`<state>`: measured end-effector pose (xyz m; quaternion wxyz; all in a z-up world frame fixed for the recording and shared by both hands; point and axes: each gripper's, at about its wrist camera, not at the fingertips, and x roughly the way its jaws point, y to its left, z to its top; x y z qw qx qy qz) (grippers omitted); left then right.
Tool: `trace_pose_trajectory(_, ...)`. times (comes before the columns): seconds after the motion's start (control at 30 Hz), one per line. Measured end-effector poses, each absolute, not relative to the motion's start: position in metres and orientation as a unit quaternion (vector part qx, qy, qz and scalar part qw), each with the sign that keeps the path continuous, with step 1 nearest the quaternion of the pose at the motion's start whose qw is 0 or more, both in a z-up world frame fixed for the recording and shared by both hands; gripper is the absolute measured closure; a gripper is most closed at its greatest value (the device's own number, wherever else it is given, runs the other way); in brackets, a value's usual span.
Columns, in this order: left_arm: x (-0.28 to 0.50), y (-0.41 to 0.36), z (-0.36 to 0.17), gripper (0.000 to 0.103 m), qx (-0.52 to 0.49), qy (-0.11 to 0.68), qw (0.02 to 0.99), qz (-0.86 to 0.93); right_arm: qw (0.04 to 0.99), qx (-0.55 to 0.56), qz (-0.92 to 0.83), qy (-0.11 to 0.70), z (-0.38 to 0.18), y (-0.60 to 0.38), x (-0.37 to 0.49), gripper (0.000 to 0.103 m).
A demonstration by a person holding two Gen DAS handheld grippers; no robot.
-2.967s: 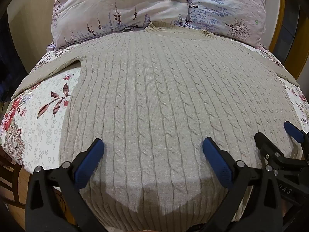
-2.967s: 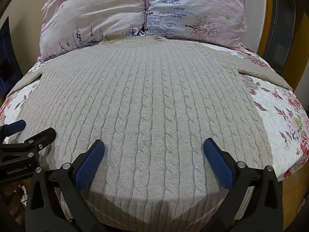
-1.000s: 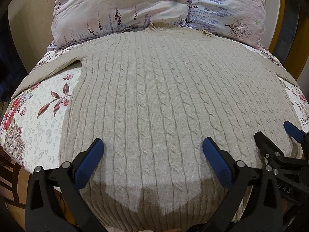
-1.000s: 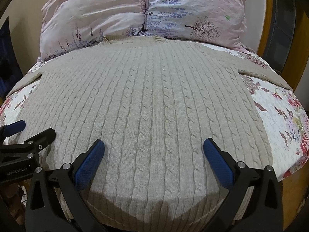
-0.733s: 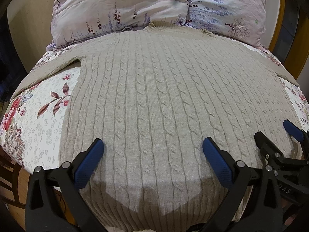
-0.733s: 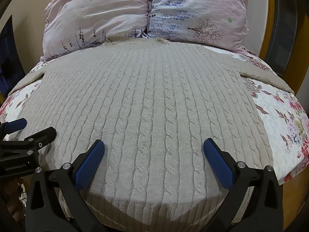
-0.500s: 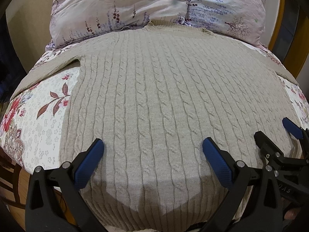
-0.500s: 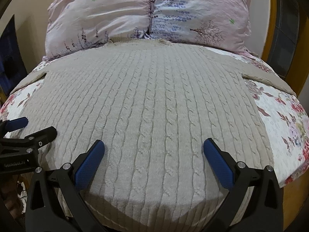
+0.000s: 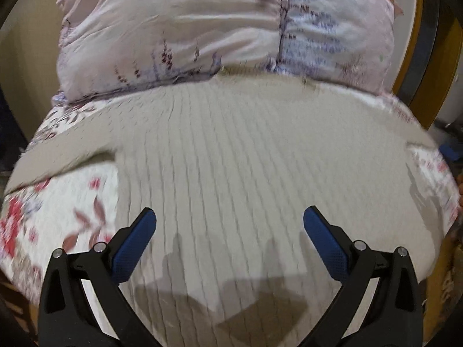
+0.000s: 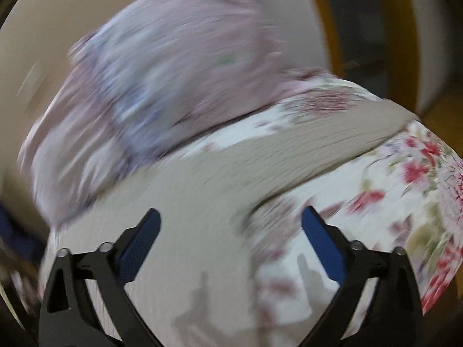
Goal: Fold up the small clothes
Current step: 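Grasp the cuff of a sweater sleeve with the right tool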
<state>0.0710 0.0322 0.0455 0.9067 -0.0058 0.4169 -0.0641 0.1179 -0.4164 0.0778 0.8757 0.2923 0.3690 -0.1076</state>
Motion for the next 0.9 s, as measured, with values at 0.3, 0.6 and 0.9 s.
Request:
trace_pose_trajectory(0.3,0.134,0.034,0.062,0.002,-0.019,0.377,0.924,-0.068,0.771,0.43,-0.236,0.406,0.023,-0.53,0.142,0.048)
trace_pose_trajectory(0.6,0.172,0.034,0.047,0.002,-0.046,0.387,0.916,-0.091,0.747,0.481,-0.262,0.378,-0.002,-0.559,0.142,0.067)
trace_pose_trajectory(0.9,0.181,0.043,0.035,0.002,-0.087,0.392,0.91,-0.108,0.784,0.427,-0.269,0.362,0.004,-0.552,0.143,0.095)
